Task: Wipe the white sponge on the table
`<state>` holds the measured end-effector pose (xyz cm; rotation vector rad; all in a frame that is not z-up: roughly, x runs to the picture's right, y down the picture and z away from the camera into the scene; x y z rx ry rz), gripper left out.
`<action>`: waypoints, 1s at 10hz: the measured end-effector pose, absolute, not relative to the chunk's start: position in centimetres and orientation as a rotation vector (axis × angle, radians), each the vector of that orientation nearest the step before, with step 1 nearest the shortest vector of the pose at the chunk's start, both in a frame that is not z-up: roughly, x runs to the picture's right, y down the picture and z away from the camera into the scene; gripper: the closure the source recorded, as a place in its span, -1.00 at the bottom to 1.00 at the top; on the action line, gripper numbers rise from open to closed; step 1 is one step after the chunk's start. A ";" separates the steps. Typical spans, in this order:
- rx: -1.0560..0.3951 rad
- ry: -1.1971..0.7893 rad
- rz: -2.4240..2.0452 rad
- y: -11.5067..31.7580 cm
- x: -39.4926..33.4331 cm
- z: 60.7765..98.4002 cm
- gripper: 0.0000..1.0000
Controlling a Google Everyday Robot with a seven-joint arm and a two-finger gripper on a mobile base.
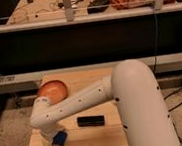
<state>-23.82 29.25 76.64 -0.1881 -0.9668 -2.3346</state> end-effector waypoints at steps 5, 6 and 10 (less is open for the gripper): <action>-0.195 -0.933 -2.302 29.0 -23.8 76.8 0.44; -0.195 -0.925 -2.300 28.7 -24.0 76.8 0.57; -0.197 -0.911 -2.284 27.9 -25.1 76.8 0.36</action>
